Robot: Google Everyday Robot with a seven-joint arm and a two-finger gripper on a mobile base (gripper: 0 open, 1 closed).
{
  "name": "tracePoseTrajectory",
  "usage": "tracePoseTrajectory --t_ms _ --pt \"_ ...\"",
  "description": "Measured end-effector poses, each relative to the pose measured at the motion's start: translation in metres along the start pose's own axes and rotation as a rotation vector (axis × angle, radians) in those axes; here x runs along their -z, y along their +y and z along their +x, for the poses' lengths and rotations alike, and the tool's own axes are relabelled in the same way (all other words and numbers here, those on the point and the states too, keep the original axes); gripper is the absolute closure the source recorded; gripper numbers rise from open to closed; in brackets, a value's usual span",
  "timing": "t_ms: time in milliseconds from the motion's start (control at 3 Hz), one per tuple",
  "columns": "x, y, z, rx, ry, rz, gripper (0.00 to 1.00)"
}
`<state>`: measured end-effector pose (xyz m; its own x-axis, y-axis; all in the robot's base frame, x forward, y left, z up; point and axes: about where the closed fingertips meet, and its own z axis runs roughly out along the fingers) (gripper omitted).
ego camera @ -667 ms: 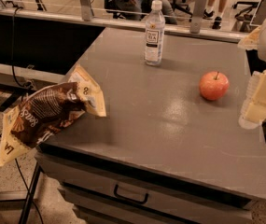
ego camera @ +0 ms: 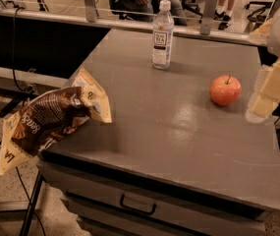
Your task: Move blue plastic bottle near brown chip bag
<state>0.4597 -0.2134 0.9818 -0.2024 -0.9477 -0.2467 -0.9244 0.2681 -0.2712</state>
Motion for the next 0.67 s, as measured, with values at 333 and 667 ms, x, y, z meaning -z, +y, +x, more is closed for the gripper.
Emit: tracePoseTrajectory --t_ms 333,667 --pt "-0.010 -0.045 -0.018 0.006 -0.072 0.039 0.00" --pt "-0.016 -0.093 -0.038 -0.028 -0.175 0.091 0.00"
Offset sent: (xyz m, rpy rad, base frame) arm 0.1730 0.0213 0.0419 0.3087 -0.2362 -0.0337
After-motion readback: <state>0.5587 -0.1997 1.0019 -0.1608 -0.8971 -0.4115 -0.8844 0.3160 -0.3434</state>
